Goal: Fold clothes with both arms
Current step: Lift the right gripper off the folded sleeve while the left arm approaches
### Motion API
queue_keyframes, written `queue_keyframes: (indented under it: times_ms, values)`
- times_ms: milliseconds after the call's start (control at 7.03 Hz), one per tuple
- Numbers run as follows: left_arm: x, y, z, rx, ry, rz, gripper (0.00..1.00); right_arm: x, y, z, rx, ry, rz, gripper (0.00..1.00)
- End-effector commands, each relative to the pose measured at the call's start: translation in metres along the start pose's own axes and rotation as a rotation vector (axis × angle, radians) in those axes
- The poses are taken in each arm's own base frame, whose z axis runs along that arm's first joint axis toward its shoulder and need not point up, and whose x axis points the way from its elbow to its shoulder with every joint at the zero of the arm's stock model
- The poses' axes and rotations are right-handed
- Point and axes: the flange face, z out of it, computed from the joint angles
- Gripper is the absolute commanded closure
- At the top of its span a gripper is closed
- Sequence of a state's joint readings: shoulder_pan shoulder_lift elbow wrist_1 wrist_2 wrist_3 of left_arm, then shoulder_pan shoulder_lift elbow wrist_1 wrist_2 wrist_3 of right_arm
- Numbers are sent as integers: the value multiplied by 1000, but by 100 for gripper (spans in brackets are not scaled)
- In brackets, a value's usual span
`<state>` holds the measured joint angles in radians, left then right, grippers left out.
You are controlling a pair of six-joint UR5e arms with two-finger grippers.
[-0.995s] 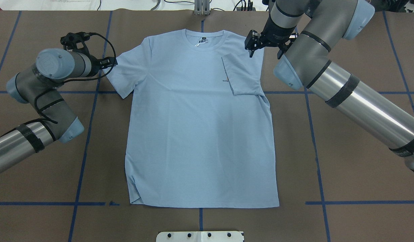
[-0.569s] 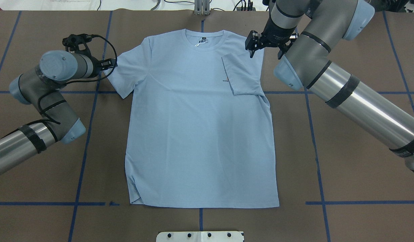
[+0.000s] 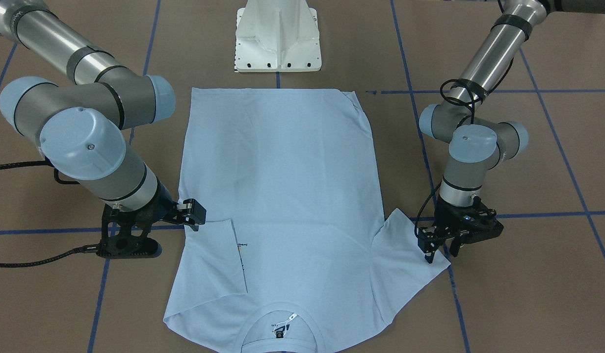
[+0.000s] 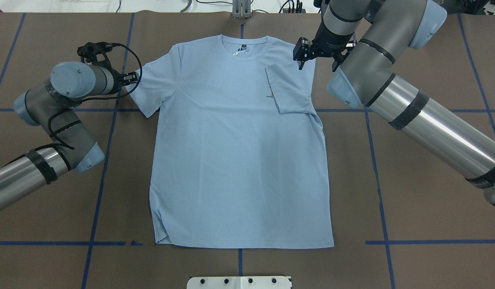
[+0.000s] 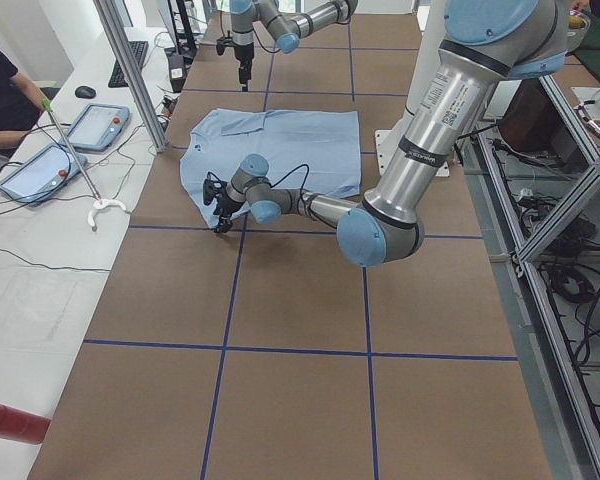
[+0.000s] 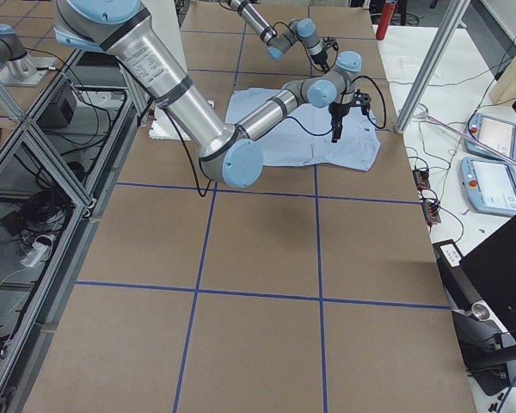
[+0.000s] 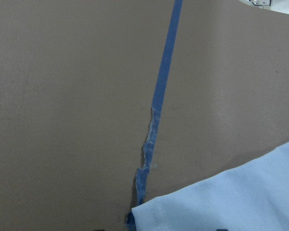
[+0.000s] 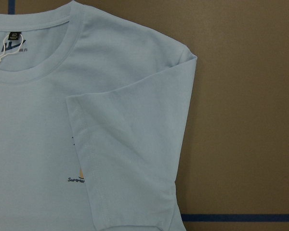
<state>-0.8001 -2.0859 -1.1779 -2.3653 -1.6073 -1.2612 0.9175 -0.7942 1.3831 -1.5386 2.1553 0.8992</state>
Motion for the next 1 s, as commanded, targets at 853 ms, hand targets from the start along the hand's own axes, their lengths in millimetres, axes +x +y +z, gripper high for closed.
queue_keyframes:
  times_ms: [853]
  values:
    - [40, -12, -43, 11, 34, 52, 100, 22, 3, 17, -1, 1, -3, 0]
